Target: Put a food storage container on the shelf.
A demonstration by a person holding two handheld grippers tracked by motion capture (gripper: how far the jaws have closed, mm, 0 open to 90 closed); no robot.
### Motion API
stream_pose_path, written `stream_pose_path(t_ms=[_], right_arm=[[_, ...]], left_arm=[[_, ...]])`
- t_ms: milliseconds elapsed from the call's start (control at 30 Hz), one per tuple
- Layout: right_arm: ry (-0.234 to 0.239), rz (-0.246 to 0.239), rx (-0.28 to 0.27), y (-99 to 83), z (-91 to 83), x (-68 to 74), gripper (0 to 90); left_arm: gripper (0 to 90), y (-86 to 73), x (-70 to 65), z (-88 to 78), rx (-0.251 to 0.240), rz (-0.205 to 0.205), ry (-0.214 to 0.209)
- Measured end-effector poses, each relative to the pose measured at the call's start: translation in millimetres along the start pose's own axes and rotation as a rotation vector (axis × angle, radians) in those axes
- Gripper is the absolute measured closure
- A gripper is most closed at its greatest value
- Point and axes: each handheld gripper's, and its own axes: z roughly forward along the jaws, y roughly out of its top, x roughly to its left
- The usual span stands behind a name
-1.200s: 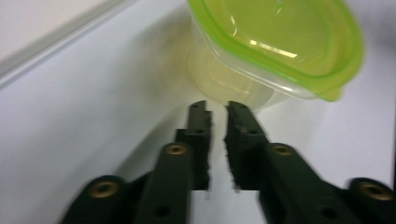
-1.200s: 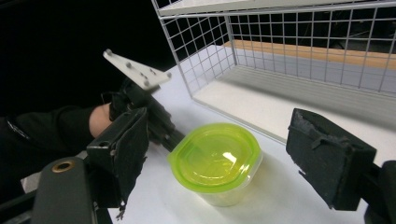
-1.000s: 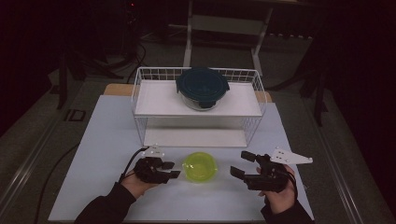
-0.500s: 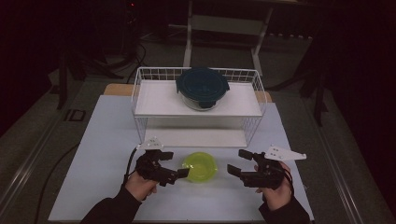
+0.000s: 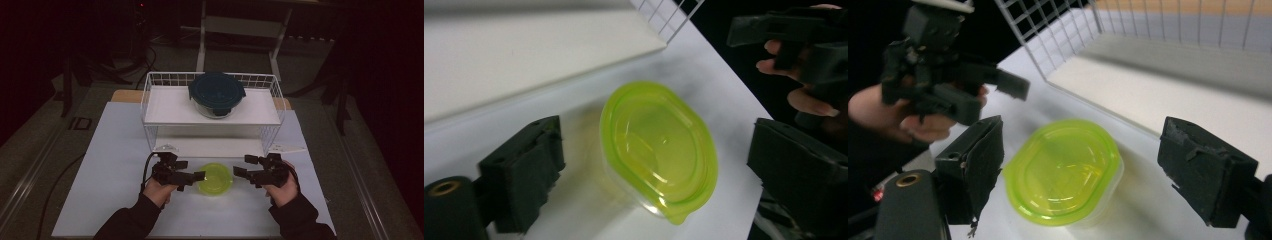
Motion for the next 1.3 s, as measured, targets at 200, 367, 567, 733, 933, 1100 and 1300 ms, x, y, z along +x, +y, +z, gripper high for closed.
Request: stream_pose_path(t_ms=[200, 367, 567, 733, 933, 1100, 1300], right_arm=[[0.033, 0.133, 0.058, -8.1, 19.2, -17.2, 24.0], [0.024, 0.205, 0.141, -14.8, 31.7, -26.3, 43.2], [0.015, 0.246, 0.241, -19.6, 44.2, -31.3, 58.2], [0.052, 0.307, 0.287, -22.7, 49.9, -32.8, 69.5], [0.069, 0.323, 0.315, -21.8, 47.8, -27.1, 73.4], [0.079, 0.298, 0.305, -24.1, 44.8, -22.3, 74.5], [0.047, 0.286, 0.305, -24.4, 41.6, -14.2, 75.6]], left_arm=[[19.5, -9.9, 14.9, 8.3, 0.033, -0.146, -0.047], [28.1, -17.6, 22.2, 15.3, 0.054, -0.236, -0.047], [46.3, -24.6, 25.6, 24.2, 0.082, -0.272, -0.065], [62.0, -26.2, 25.5, 27.2, 0.086, -0.287, -0.104], [72.3, -26.1, 20.7, 21.5, 0.064, -0.284, -0.079], [73.5, -25.2, 16.3, 19.8, 0.083, -0.271, -0.059], [75.8, -24.8, 12.7, 17.9, 0.090, -0.278, -0.052]])
